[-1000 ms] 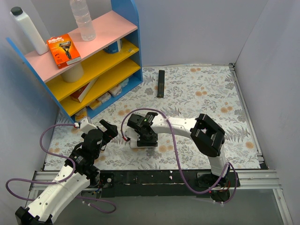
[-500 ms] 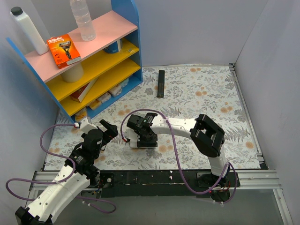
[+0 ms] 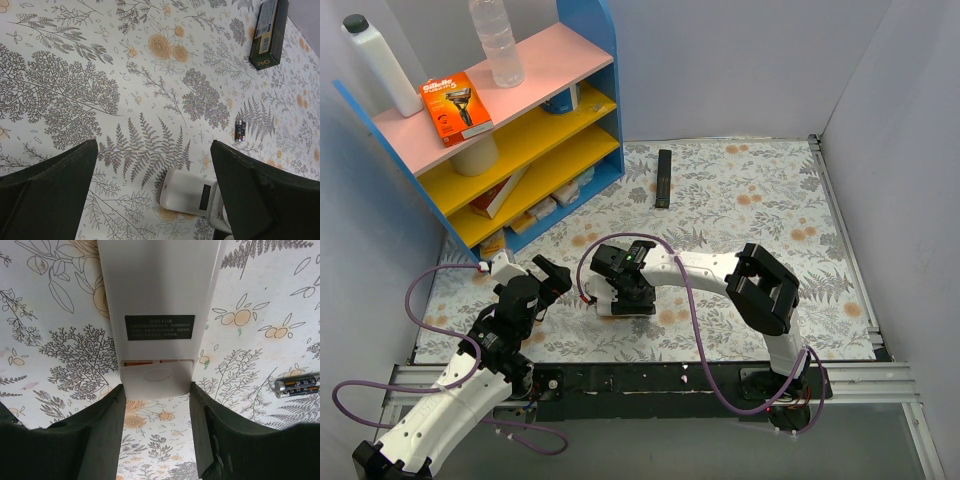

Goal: Load the batteries into the remote control
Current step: Load the battery cover into the remote control.

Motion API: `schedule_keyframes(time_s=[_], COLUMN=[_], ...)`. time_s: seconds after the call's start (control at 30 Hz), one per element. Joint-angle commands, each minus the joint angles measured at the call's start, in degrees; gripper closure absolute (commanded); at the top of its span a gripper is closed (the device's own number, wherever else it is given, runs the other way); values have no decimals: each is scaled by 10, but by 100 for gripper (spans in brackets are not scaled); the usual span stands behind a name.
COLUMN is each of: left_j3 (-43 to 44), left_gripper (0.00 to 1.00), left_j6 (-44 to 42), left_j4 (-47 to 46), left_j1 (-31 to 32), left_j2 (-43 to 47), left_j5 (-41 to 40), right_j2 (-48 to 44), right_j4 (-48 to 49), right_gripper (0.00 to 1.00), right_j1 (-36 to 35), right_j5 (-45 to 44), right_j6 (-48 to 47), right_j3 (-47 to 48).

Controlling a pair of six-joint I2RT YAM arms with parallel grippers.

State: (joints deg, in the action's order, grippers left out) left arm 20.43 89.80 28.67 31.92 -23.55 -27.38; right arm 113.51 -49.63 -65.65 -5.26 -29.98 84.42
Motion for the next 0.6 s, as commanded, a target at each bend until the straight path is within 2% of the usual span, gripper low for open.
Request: schedule_keyframes(time_s=[0.0, 0.57], left_j3=[3, 5], left_gripper=[2, 2], left_j6=[-5, -3], left_j4=[-4, -2], left_j1=[-3, -4], left_j2=[1, 7], left_j5=[-2, 2], right_j2=[-1, -9], right_j4=[-10, -21], right_gripper=[46, 36], right_j1=[-4, -4], right_j5=[28, 38], right_j6=[3, 7], right_j3=[21, 24])
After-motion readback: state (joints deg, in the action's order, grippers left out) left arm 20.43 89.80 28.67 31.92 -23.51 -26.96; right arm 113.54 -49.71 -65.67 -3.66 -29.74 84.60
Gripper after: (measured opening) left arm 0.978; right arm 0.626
